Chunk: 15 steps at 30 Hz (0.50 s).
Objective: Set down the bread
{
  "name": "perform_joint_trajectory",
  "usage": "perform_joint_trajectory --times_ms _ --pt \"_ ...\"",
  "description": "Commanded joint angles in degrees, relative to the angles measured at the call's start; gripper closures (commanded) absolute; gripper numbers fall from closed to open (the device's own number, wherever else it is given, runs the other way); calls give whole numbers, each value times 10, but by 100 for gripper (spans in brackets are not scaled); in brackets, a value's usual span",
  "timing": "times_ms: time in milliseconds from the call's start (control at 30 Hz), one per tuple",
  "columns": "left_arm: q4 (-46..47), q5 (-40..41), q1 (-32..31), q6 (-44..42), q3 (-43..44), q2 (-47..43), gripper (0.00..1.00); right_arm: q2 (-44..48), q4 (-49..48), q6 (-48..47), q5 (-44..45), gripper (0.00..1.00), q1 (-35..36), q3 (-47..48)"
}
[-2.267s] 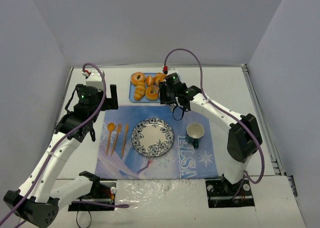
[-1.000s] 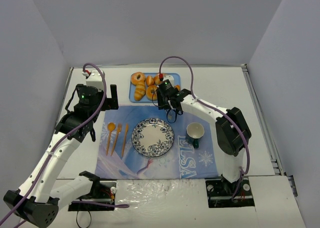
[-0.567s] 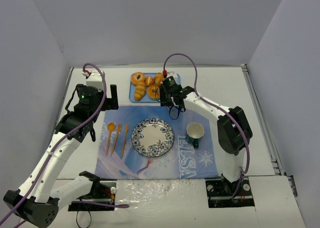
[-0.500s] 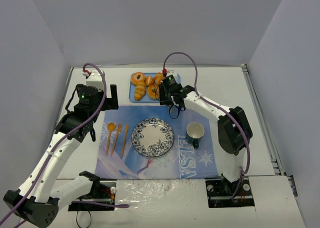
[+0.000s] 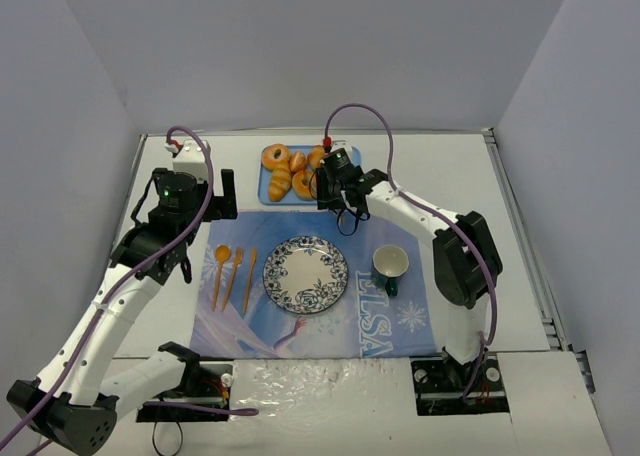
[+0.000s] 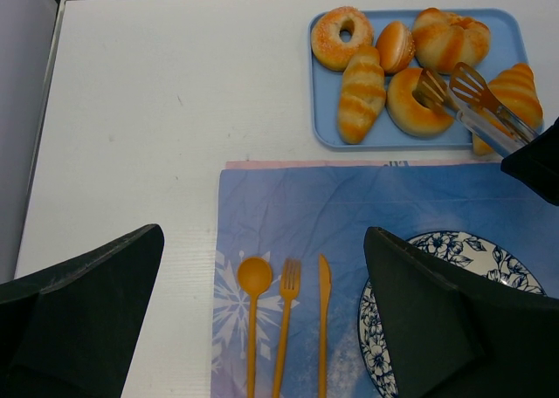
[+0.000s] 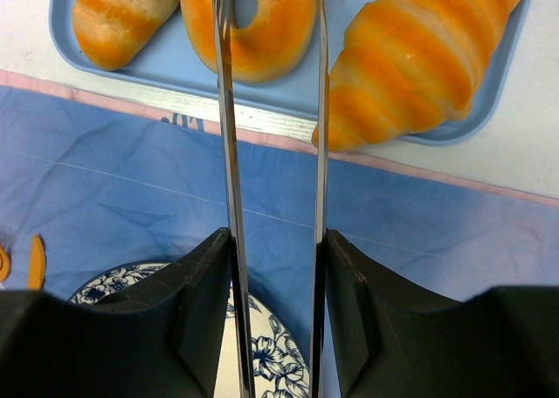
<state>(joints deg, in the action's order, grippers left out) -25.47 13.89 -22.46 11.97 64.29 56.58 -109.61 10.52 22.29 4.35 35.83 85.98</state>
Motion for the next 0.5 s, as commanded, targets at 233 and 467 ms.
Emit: perform_joint_trajectory --times_ms 233,467 --pt "29 11 -4 -11 24 -5 3 -1 -10 -1 -11 60 -20 31" --pt "30 11 -4 -11 24 -5 3 4 -10 -2 -17 61 -21 29"
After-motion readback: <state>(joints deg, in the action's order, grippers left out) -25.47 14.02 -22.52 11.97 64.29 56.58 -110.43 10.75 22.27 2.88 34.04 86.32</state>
